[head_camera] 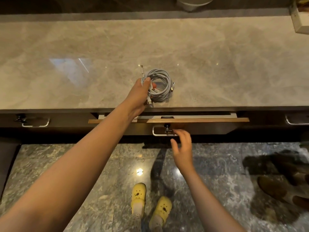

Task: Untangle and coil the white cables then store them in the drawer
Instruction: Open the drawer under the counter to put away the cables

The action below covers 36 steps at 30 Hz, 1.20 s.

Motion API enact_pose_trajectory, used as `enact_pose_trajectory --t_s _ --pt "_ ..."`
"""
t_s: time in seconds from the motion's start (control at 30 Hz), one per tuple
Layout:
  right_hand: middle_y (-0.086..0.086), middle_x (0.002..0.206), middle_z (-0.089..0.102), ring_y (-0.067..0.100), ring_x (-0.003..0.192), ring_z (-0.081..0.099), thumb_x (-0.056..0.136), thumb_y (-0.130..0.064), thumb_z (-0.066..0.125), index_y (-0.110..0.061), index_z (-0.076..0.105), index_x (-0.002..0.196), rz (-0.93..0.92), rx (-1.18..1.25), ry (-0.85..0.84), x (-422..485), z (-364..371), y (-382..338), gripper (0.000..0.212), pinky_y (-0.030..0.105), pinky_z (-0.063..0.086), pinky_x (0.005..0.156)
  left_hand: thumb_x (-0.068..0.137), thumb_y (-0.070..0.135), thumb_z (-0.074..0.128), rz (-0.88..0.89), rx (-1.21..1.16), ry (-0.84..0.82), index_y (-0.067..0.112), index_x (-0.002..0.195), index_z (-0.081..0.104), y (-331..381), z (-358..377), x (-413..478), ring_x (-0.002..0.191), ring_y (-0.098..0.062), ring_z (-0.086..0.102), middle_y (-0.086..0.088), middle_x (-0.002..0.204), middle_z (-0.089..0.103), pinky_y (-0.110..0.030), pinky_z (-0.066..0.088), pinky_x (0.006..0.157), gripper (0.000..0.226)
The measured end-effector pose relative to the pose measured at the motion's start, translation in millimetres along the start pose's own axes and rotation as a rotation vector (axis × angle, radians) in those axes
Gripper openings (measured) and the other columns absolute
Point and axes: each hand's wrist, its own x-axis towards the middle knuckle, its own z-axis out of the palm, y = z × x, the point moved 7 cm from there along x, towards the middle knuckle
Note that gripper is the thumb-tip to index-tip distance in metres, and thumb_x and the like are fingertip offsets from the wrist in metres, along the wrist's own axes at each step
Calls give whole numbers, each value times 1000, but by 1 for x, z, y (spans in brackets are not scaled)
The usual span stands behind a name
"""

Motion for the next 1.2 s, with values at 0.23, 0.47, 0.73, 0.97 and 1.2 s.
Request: enact_pose_trajectory --t_s 0.23,0.47,0.73,0.97,1.2 --pt "20 97 58 23 83 63 92 3 51 -3 44 113 863 1150 300 -14 28 26 23 38 53 86 102 26 32 -6 -2 -5 13 119 45 3 1 -5 78 -14 54 0 85 56 -29 45 62 26" --pt "15 79 73 24 91 63 94 -6 48 -1 59 98 1013 1463 186 -22 39 25 13 38 44 99 102 26 32 -17 -21 -1 12 124 43 1 1 -5 83 -15 55 -2 89 58 -31 46 74 29" --pt "13 79 74 21 81 72 93 -5 49 -1 59 96 976 1519 169 -47 37 30 11 32 56 79 102 28 31 -16 -7 5 14 119 44 2 1 -9 77 -14 55 0 90 57 -27 43 54 25" --pt "16 104 66 23 98 63 95 -7 47 -1 57 112 1036 1283 161 -81 15 18 21 31 55 82 102 29 32 -4 -16 13 14 120 44 -1 1 -8 81 -17 57 0 87 59 -27 45 54 26" --pt "-13 96 58 13 97 51 94 -21 44 -18 61 103 -98 -231 154 -25 -68 -88 20 27 41 86 102 27 31 45 0 22 18 104 46 1 2 -12 73 -14 55 1 84 57 -28 46 56 18"
